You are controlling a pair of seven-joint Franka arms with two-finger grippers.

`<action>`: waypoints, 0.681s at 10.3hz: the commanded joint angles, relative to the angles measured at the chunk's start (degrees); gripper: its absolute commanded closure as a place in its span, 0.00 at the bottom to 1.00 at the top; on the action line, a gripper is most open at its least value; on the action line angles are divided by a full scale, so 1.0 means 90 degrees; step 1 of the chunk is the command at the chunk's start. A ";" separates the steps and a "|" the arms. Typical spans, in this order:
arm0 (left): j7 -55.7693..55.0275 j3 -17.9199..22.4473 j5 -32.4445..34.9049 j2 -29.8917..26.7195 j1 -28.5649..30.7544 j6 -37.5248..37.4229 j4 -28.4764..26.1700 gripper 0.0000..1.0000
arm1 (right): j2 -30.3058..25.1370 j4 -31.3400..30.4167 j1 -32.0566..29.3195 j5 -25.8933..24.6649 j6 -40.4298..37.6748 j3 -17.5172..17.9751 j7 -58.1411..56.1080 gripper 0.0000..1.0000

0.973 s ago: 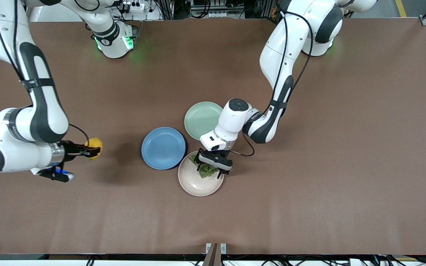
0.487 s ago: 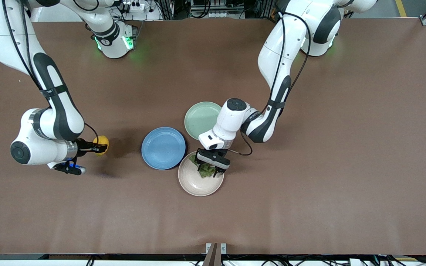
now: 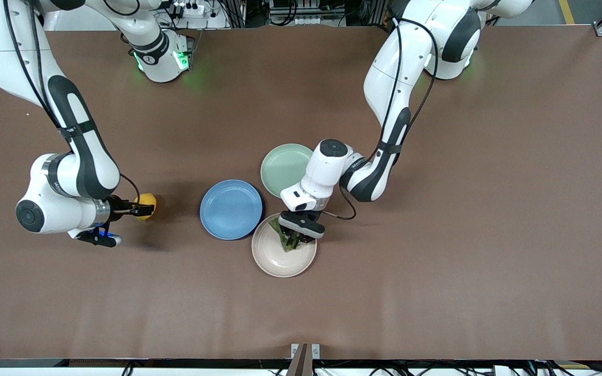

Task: Pick lemon and lettuce from blue and beige plates
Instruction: 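Carry the lemon off the blue plate with the right gripper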

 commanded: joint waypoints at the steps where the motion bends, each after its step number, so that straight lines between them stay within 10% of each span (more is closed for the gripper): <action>1: -0.0004 0.0081 0.0118 0.0029 -0.0061 -0.0014 0.0060 1.00 | -0.0220 0.0848 -0.0038 -0.0057 -0.1072 0.0073 0.0017 0.00; 7: -0.0004 -0.0084 -0.0301 -0.1451 0.0027 -0.2722 0.0060 1.00 | -0.1622 0.2436 -0.0009 -0.0339 -0.3442 0.0043 -0.0013 0.00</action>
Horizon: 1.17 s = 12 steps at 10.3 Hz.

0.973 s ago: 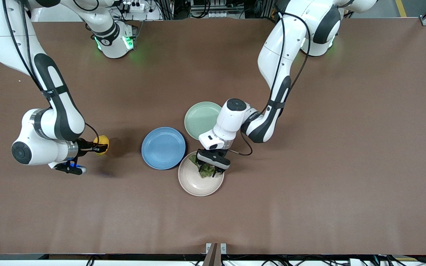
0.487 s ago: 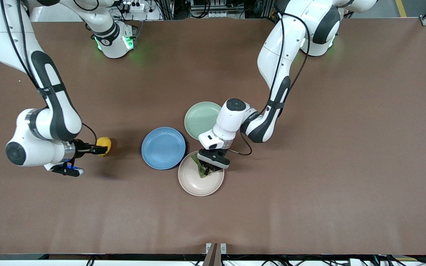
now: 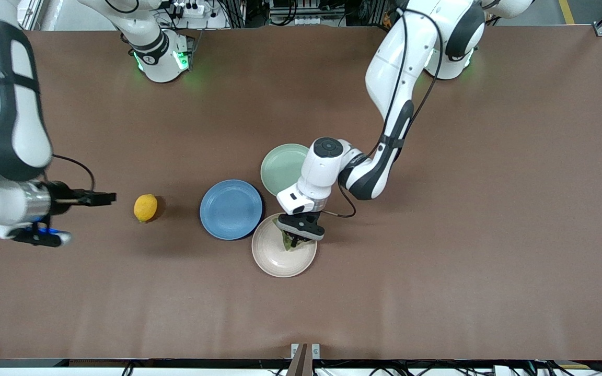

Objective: Pick lemon and lettuce from blue and beige plates

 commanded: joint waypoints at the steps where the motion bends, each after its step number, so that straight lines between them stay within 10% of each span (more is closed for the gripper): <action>1: 0.0013 -0.0092 -0.0251 -0.1256 0.0139 -0.1590 -0.0228 1.00 | -0.1158 -0.0159 0.0008 -0.0247 -0.0137 0.0047 -0.0021 0.00; 6: 0.2525 -0.0063 -0.1141 -0.3095 0.1591 -0.4981 -0.0354 1.00 | -0.2120 -0.0276 -0.0040 -0.0492 -0.0615 0.0076 -0.0226 0.00; 12: 0.2874 -0.0101 -0.1257 -0.1899 0.3088 -0.5085 -0.1019 1.00 | -0.2237 -0.0638 -0.0353 -0.0512 -0.0596 0.0388 -0.0265 0.00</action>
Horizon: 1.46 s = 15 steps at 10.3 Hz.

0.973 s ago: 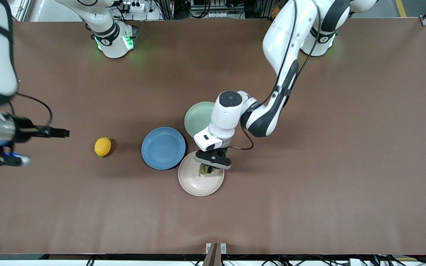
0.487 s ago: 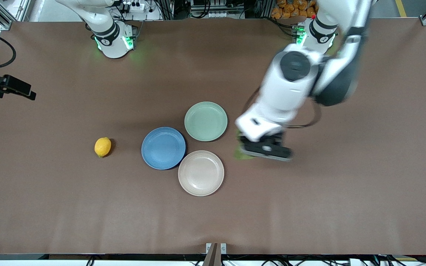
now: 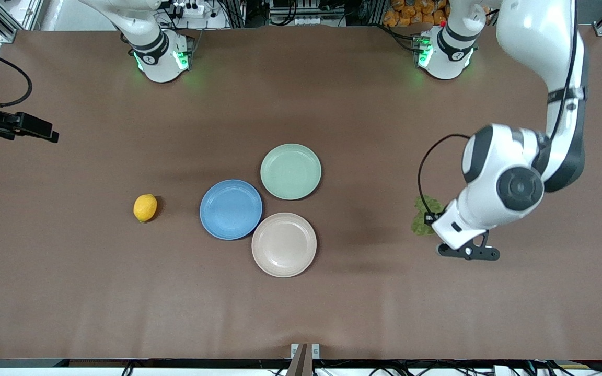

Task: Pick lemon and lettuce from blue and beige plates
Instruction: 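Carry the lettuce off the beige plate with the left gripper and release it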

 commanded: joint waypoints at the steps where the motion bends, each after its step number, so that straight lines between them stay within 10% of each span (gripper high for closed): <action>1: 0.0093 -0.0092 -0.0305 0.0695 0.0170 0.0356 0.0071 1.00 | -0.0202 -0.0260 -0.0047 -0.0116 0.0053 0.0113 -0.0081 0.00; 3: 0.0093 -0.0082 -0.0237 0.0834 0.0209 0.0456 0.0071 0.89 | -0.0717 -0.1028 0.0060 -0.0175 0.0538 0.0064 -0.0100 0.00; 4: 0.0102 -0.0082 -0.0227 0.0767 0.0228 0.0456 0.0090 0.01 | -0.0952 -0.1361 0.0070 -0.0185 0.0793 0.0045 -0.0236 0.00; 9: 0.0063 -0.0053 -0.0129 -0.0754 0.0238 -0.0645 0.0217 0.00 | -0.0935 -0.1375 0.0783 -0.0185 0.0776 -0.0629 -0.0335 0.00; 15: 0.0054 0.0015 -0.0071 -0.2571 0.0433 -0.2120 0.0247 0.00 | -0.0896 -0.1355 0.0725 -0.0136 0.0805 -0.0561 -0.0364 0.00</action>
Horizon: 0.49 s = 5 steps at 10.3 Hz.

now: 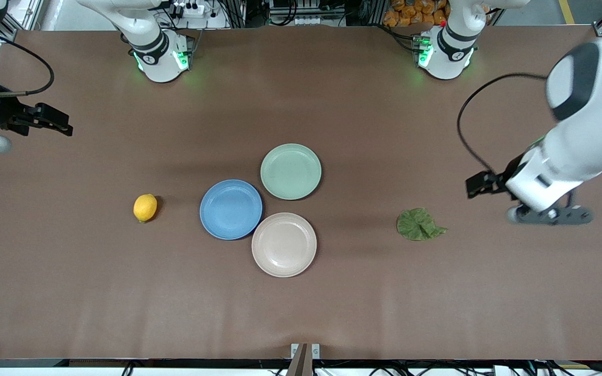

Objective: Pick lemon and lettuce from blue and beige plates

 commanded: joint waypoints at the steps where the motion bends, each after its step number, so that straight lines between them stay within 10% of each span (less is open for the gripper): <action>1: 0.0063 -0.0025 0.0245 -0.0666 0.0068 -0.0406 -0.0205 0.00 | -0.0123 -0.0123 0.0021 -0.0039 0.0046 -0.0006 -0.0068 0.00; 5: 0.0092 -0.0084 0.0306 -0.1195 0.0223 -0.0788 -0.0215 0.00 | -0.0123 -0.0113 0.0069 -0.0029 0.0007 -0.0064 -0.0068 0.00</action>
